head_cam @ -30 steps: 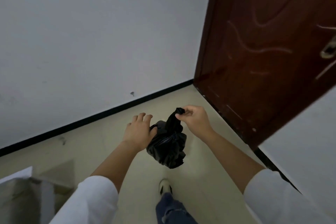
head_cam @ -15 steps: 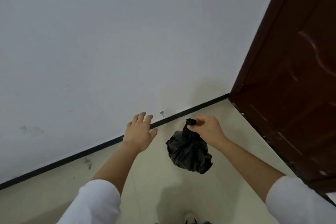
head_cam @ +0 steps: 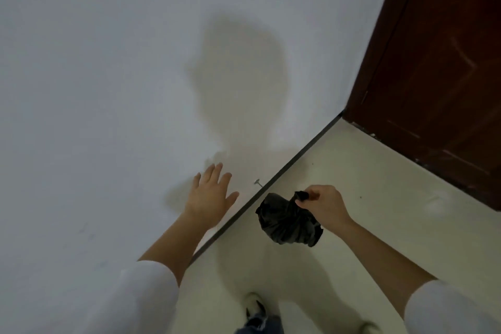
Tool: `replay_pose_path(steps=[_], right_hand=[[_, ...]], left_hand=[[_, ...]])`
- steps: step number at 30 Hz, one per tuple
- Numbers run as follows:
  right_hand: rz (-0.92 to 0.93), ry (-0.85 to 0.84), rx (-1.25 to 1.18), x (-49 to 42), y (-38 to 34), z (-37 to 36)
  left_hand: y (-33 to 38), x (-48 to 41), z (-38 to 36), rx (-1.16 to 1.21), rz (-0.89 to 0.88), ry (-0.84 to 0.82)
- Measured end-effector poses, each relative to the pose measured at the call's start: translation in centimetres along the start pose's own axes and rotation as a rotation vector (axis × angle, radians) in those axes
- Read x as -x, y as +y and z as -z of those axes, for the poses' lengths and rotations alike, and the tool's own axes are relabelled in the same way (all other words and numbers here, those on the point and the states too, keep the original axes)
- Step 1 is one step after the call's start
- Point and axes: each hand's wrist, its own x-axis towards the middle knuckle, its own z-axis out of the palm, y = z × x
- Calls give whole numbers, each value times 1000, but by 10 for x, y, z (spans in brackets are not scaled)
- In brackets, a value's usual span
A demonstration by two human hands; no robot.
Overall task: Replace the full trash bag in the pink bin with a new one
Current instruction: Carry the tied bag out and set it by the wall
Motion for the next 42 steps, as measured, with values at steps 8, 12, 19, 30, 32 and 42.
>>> replay_pose_path(steps=[8, 12, 19, 30, 32, 42], right_hand=[[-128, 21, 168, -78, 45, -112], [-231, 2, 200, -104, 87, -163], [-301, 14, 161, -154, 122, -233], [-426, 15, 131, -201, 147, -299], [-447, -20, 149, -203, 150, -306], [-420, -73, 112, -184, 134, -296]], left_hand=[[-92, -106, -54, -388, -328, 241], [-115, -149, -84, -546, -303, 263], [-126, -176, -123, -912, -392, 365], [-136, -185, -136, -1018, -441, 397], [-137, -185, -137, -1044, -439, 391], [-131, -179, -135, -1019, -473, 345]])
